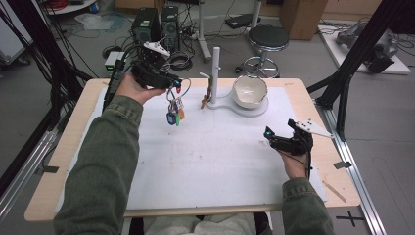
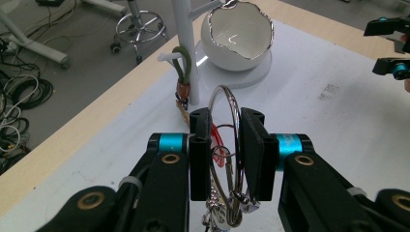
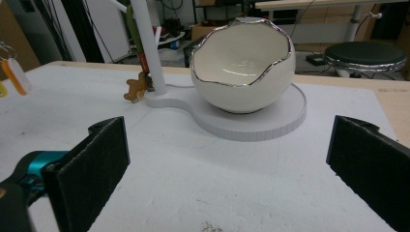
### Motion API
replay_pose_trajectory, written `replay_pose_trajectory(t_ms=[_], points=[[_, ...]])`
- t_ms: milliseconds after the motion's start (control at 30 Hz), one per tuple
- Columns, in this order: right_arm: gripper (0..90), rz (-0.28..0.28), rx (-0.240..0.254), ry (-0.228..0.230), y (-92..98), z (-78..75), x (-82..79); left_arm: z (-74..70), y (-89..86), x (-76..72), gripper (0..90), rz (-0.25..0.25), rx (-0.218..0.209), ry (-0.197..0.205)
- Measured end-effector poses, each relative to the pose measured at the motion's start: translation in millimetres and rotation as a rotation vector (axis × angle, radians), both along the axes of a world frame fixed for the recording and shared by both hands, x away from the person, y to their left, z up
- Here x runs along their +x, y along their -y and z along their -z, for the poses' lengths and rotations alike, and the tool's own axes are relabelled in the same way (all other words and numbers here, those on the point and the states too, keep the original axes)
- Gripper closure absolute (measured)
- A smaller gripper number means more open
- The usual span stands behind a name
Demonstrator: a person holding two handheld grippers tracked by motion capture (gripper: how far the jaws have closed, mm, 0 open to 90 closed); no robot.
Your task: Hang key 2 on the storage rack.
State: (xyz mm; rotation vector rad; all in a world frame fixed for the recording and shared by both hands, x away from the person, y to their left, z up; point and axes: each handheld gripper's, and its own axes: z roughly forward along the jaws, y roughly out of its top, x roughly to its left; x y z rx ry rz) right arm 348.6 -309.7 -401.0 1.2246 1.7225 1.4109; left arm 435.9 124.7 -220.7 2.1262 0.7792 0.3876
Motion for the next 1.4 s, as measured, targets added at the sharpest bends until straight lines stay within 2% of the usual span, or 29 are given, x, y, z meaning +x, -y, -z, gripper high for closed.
replay_pose_trajectory(t_ms=[100, 233, 367, 733, 967, 1033, 1100, 1200, 1333, 1400], points=[[0.5, 0.000, 0.002, -0.001, 0.0, 0.0, 0.0, 1.3, 2.5, 4.3, 74.5, -0.015, -0.021, -0.018], [0.5, -0.001, 0.004, 0.000, 0.1, 0.0, 0.0, 0.6, 8.8, 11.2, 74.4, -0.024, -0.017, -0.026], [0.5, 0.001, 0.006, -0.002, 0.2, -0.3, -0.6, -1.8, 15.5, 17.9, 74.5, -0.012, -0.046, -0.035], [0.5, -0.001, 0.015, 0.001, 1.3, -0.4, -0.8, -8.2, 41.9, 34.3, 74.4, 0.011, -0.046, -0.055], [0.5, -0.001, 0.017, -0.003, 1.6, -0.4, -1.0, -12.0, 59.7, 40.5, 74.5, 0.021, -0.062, -0.064], [0.5, 0.001, 0.017, -0.002, 1.7, -0.4, -1.1, -12.6, 64.8, 41.5, 74.5, 0.019, -0.062, -0.059], [0.5, -0.001, 0.017, -0.002, 1.9, -0.3, -1.0, -13.3, 69.4, 40.2, 74.5, 0.020, -0.074, -0.028], [0.5, -0.007, 0.017, -0.007, 1.6, 0.5, -0.6, -13.5, 74.4, 43.3, 74.5, 0.032, -0.098, -0.035], [0.5, -0.006, 0.018, -0.007, 1.4, 0.5, -1.1, -12.8, 82.8, 46.0, 74.5, 0.042, -0.102, -0.042], [0.5, -0.003, 0.018, -0.003, 1.9, 0.7, -0.9, -12.7, 87.5, 46.8, 74.5, 0.044, -0.098, -0.031]])
